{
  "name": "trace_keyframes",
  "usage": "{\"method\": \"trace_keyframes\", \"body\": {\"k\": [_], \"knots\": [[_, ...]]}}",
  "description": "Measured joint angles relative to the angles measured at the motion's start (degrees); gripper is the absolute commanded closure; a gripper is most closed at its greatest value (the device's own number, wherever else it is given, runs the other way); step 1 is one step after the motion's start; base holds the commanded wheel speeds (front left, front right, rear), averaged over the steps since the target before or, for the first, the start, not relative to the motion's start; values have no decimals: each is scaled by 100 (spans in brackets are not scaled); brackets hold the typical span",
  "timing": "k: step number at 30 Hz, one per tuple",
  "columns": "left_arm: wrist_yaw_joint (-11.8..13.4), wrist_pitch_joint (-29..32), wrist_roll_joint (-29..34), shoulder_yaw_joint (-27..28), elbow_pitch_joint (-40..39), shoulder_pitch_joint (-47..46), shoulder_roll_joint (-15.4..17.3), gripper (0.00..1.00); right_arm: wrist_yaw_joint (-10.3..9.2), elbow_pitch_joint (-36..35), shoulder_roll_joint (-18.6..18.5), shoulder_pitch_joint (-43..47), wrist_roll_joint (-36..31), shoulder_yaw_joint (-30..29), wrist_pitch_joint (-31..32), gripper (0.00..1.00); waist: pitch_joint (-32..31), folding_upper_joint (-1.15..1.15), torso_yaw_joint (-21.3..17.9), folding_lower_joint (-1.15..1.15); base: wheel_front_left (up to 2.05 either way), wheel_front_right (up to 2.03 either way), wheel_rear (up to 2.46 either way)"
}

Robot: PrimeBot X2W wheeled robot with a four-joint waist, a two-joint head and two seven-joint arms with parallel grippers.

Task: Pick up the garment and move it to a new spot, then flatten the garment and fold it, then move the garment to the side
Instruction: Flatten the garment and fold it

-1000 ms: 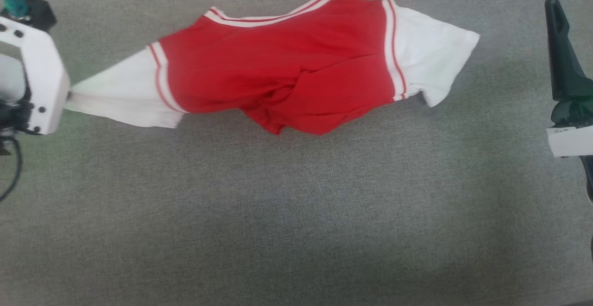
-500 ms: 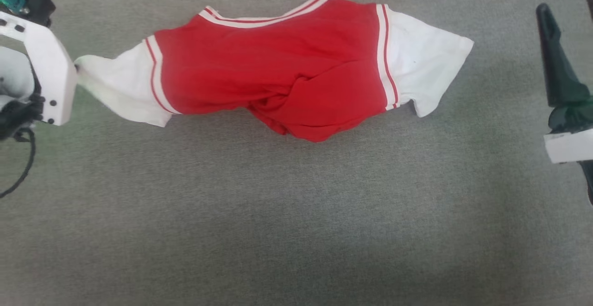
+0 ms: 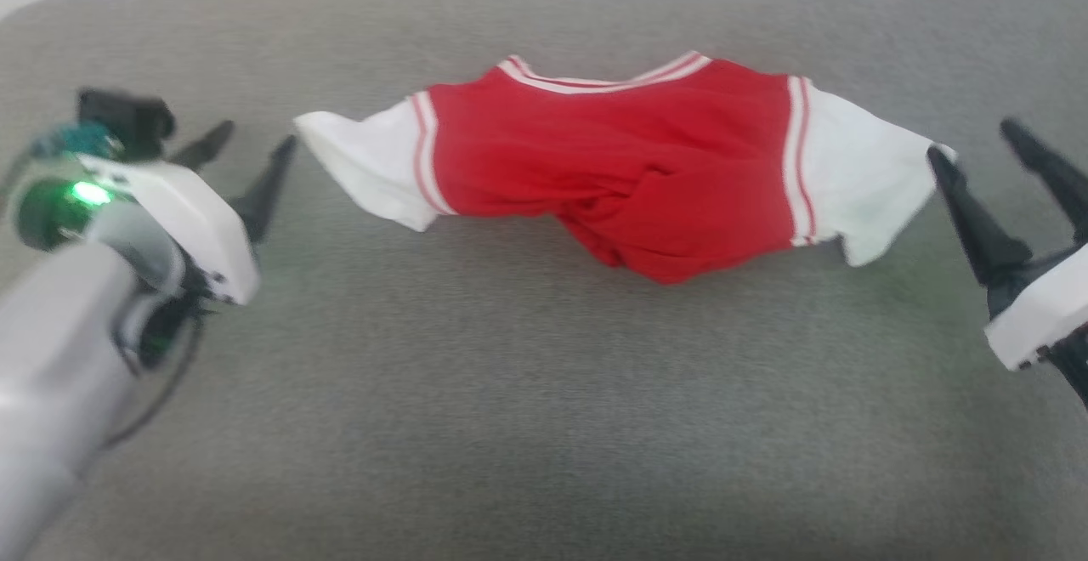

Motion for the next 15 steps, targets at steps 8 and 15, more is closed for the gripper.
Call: {"method": "trace_keyframes", "body": {"k": [8,15], "knots": [[973,-1203,318,309,-767,1089,-466,0,1,520,-1067,-244,323,746,1366,0,-181,0,604,0,0,0,0],[1440,-1233,1053,1172,-1946,1990,-710,0,1,1107,-1853,-1130,1159,1338,2687,0,-129,0,1092,0,0,0,0]]}}
